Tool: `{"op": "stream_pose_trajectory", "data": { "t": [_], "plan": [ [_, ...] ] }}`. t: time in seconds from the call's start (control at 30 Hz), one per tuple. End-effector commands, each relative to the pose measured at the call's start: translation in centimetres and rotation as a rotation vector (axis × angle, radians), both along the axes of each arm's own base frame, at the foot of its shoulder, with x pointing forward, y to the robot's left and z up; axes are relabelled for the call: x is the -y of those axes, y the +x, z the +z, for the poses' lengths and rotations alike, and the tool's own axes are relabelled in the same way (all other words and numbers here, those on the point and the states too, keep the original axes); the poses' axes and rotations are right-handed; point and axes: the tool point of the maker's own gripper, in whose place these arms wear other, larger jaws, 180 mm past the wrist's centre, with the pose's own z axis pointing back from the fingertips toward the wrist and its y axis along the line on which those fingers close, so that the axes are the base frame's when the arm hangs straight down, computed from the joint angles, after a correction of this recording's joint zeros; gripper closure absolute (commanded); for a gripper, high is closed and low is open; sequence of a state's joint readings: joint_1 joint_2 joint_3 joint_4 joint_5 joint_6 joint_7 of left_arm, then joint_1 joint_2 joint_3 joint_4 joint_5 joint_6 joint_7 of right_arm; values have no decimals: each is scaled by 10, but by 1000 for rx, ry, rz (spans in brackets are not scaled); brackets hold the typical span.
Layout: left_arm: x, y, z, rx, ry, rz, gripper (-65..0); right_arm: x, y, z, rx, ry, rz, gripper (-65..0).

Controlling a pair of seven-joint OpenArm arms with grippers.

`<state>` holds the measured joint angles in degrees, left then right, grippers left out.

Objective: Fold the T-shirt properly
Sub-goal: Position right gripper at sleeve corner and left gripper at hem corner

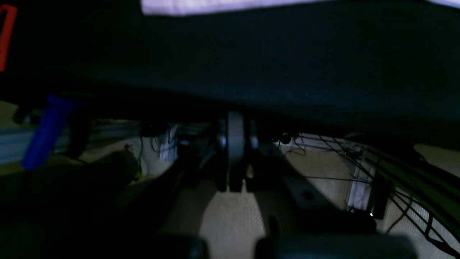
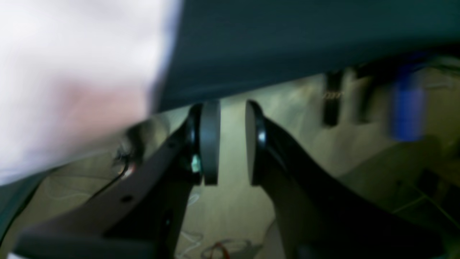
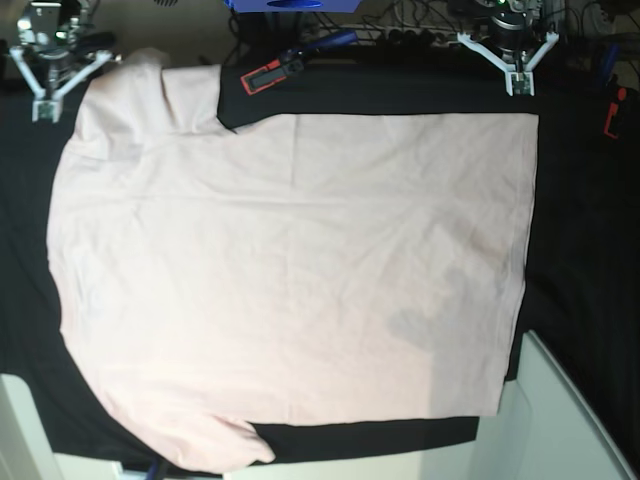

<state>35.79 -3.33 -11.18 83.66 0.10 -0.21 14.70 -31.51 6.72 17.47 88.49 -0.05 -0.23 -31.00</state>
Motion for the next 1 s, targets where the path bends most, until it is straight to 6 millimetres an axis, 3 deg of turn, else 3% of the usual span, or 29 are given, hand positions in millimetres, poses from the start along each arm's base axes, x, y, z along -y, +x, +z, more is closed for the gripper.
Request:
{"op": "stream_pose_trajectory", "data": {
  "t": [0.0,0.13,0.3,0.43,0.5,0.6,0.7,0.77,0.9,0.97],
  "plan": [
    [0,46,36,201,40,-61,0,7,40,31,135,-45,38,-110],
    [3,51,49,230,47,-75,0,4,51,52,152,-51,40,-110],
    [-2,63,55,258,59,-71,0,1,75,59,190,-36,64,-115],
    [-6,63,47,191,48,-40,0,-7,85,59,203,43,142,-118],
    [-8,63,47,185,51,-41,0,-11,83,58,209,97,144,-119],
    [-6,66,50,193,37,-65,0,1,80,56,145,146,161,-145],
    [3,68,47,183,2,-100,0,23,70,58,105,160,126,-279],
    [-2,67,49,185,10,-98,0,37,59,56,69,163,54,-326],
    [-12,67,54,194,28,-75,0,53,47,46,-17,192,-17,-331],
    [-12,67,54,194,28,-75,0,50,44,34,-44,237,-32,-332]
  ]
}}
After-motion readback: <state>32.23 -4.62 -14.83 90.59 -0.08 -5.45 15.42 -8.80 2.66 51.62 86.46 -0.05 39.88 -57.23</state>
